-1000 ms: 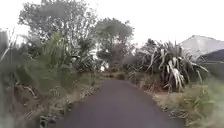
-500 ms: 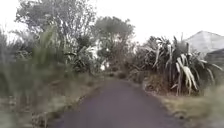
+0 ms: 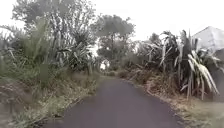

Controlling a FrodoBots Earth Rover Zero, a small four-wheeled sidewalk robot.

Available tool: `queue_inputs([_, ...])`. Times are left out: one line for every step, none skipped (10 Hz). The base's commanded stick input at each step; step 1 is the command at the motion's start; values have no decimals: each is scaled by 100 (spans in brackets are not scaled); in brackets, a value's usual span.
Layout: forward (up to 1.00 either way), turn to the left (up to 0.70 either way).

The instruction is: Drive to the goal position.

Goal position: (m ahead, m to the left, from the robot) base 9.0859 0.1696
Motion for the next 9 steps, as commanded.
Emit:
queue_inputs([85, 0])
queue_inputs([85, 0])
queue_inputs([85, 0])
queue_inputs([85, 0])
queue_inputs([85, 0])
queue_inputs([85, 0])
queue_inputs([85, 0])
queue_inputs([85, 0])
queue_inputs([85, 0])
